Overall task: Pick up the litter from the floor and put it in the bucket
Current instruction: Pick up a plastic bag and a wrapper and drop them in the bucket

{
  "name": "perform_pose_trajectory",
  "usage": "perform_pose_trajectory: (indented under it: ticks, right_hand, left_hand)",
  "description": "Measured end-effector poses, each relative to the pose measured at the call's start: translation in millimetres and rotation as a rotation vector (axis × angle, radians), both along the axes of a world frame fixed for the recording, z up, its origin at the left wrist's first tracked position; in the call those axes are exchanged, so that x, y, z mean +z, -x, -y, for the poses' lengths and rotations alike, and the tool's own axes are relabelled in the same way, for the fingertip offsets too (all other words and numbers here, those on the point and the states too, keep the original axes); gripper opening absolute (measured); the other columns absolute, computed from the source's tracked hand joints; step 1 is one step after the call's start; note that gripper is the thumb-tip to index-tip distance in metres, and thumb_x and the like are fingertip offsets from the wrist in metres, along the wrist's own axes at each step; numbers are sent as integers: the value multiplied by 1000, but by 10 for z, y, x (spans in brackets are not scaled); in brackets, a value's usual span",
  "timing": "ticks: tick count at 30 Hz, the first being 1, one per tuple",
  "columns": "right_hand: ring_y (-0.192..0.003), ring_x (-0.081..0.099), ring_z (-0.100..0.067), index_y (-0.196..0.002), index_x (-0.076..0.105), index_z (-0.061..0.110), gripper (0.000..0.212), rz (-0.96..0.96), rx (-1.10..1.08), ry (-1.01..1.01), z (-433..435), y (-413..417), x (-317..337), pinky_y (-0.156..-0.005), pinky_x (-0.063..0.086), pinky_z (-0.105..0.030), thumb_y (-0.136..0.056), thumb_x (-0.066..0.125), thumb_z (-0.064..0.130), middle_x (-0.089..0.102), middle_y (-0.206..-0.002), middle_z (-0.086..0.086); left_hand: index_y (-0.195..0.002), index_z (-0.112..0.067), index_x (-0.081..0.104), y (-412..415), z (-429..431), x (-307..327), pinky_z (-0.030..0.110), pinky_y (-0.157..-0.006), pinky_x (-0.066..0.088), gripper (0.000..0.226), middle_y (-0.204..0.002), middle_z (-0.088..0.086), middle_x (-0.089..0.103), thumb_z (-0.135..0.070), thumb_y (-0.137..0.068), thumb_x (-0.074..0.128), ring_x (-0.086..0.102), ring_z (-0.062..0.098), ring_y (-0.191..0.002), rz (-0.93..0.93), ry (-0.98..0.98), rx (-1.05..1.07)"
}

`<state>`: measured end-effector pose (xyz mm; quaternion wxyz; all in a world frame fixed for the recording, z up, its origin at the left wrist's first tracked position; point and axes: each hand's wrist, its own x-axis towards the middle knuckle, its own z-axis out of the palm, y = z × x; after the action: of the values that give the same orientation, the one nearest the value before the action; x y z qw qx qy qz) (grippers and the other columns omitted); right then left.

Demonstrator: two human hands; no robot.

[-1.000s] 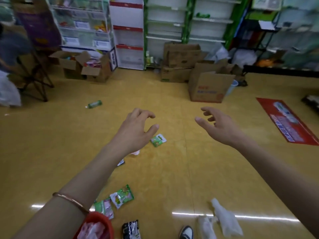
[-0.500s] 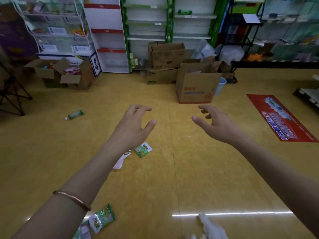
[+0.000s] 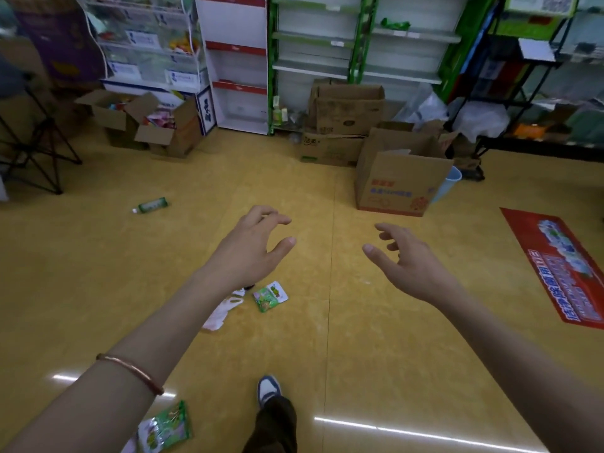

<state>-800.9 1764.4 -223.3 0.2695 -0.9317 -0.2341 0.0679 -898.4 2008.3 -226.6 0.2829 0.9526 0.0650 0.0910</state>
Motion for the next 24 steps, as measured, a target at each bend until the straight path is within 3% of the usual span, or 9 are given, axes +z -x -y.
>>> perform_pose_trajectory:
  ticks: [6,12,16,24]
  right_hand:
    - [-117,48,-14,-142,33,26,63,48,0,36,-310,-893,104,-92,46,-34,-89,44,58,46,-136,2]
    - [-114,51,-15,-142,36,20,67,113,10,35,-806,-1889,284,-91,47,-33,-88,43,59,48,-132,0]
    - [-109,54,-15,-138,42,19,62,117,30,-41,-1171,-2420,279,-93,49,-38,-89,47,56,53,-127,-2]
    - [-107,53,-11,-138,43,19,62,90,244,-70,-2110,-3401,69,-90,49,-34,-88,43,56,53,-129,0]
  left_hand:
    - [-130,-25,48,-1074,-284,119,32,-99,38,42,-138,-6,34,-44,-93,46,37,13,-127,63,10,-32]
    - [-132,-26,46,-2014,-635,361,31,-95,41,43,-136,-8,36,-45,-94,43,41,11,-123,124,-22,-58]
    - [-132,-26,46,-2416,-958,409,28,-89,39,42,-135,-7,41,-44,-94,44,44,12,-119,133,-11,-8]
    - [-131,-27,46,-3003,-1682,101,40,-91,47,41,-132,-7,43,-45,-93,46,48,15,-117,73,14,171]
